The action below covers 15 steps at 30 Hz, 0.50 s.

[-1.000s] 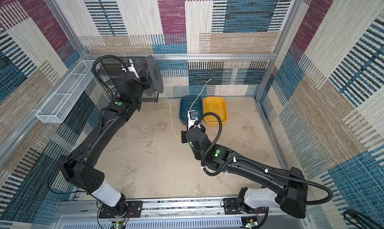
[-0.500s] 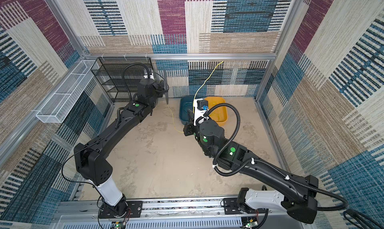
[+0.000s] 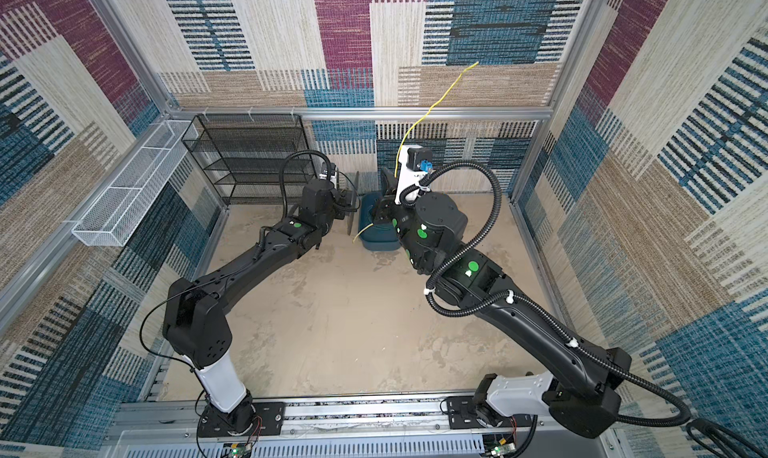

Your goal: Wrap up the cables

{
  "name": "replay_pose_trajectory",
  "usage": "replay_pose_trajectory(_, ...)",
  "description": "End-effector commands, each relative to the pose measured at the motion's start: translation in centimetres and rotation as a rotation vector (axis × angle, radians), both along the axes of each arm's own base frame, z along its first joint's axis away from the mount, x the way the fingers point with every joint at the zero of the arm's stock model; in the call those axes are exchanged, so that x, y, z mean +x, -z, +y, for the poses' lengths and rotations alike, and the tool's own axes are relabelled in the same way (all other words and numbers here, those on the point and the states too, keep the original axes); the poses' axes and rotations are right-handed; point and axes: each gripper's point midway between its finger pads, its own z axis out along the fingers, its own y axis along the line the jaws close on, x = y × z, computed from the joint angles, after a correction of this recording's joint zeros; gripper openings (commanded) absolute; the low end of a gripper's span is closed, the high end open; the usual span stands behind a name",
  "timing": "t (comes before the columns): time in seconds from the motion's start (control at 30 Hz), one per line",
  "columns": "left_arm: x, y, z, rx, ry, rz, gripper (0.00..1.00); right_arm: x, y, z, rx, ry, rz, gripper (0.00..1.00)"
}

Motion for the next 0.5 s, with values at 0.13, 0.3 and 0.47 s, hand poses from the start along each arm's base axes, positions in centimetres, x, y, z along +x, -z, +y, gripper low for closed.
replay_pose_trajectory(0.13,-2.4,0.3,-0.7,0.01,0.064,-0.048,0.0,2.9,-5.0,-1.4,0.025,0.034,-0.089,0.0)
replay_pose_trajectory(0.3,-6.3,3.7,0.3,0.027,0.077,0.007,0.0,6.5,-7.3,-3.3,0.027,0.071,-0.109,0.0)
replay_pose_trajectory(0.47,-10.4,8.0,1.3,0.07,0.057,0.063,0.0,9.9,-8.9,-4.1,0.026,0.074,-0.113,0.0)
